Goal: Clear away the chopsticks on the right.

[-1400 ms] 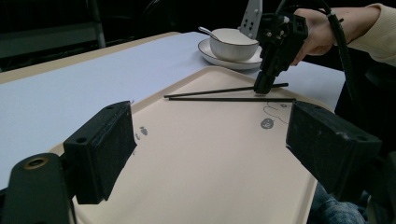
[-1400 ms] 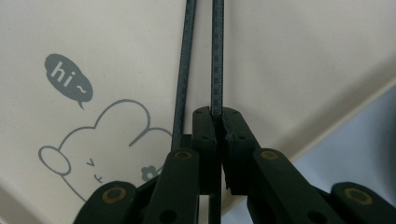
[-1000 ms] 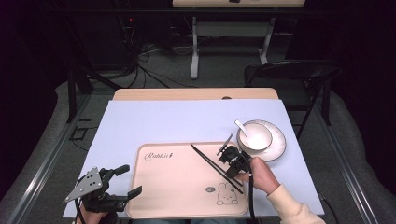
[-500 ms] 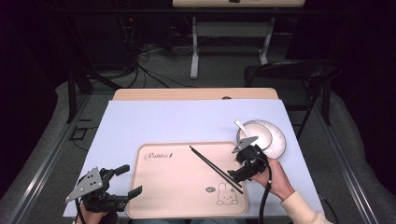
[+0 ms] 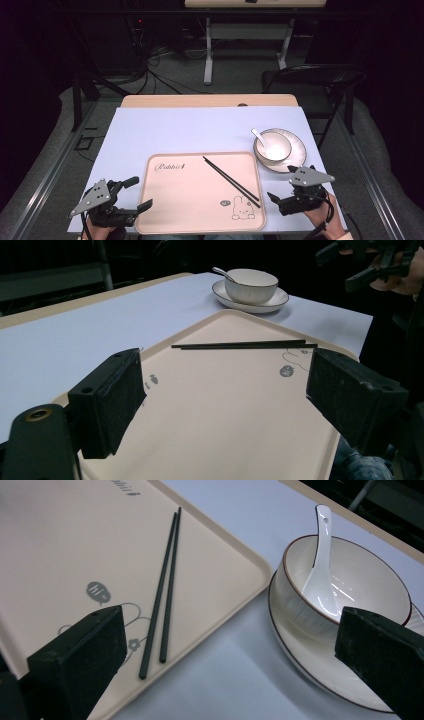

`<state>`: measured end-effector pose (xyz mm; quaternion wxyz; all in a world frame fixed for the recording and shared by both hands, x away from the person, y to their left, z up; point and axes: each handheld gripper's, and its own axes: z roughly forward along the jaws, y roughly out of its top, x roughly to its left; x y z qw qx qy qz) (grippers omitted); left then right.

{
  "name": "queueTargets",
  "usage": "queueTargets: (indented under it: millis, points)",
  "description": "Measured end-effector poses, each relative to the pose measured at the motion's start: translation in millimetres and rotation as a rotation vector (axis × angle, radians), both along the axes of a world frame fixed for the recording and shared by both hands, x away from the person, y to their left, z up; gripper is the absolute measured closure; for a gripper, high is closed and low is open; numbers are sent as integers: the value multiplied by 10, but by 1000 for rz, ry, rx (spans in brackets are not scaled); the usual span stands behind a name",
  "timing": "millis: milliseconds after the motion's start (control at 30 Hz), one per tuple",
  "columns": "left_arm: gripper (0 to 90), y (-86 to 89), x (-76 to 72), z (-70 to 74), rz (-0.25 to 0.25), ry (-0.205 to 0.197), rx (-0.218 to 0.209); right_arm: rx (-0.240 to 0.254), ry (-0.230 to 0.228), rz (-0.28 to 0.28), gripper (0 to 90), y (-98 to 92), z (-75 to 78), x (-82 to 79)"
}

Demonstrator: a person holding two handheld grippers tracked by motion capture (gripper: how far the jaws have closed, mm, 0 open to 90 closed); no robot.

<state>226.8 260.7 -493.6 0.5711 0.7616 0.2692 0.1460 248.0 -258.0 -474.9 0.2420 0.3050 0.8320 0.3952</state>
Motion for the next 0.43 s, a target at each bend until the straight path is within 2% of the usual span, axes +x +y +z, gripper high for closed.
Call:
queueTargets:
  millis: [67, 167, 267, 300, 433]
  points:
    - [154, -9, 0, -4, 6, -6, -6, 24, -19, -7, 0, -60, -30, -80]
    - [154, -9, 3, -4, 5, -8, -10, 59, -16, -15, 0, -130, -77, -191]
    - [154, -12, 12, 1, 1, -1, 0, 56, -27, -22, 0, -142, -114, -250]
    - [154, -14, 14, 1, -2, -3, 0, 62, -9, -24, 0, -163, -153, -292]
    - [154, -23, 23, -2, 1, -6, -4, 64, 7, -47, 0, -212, -183, -318]
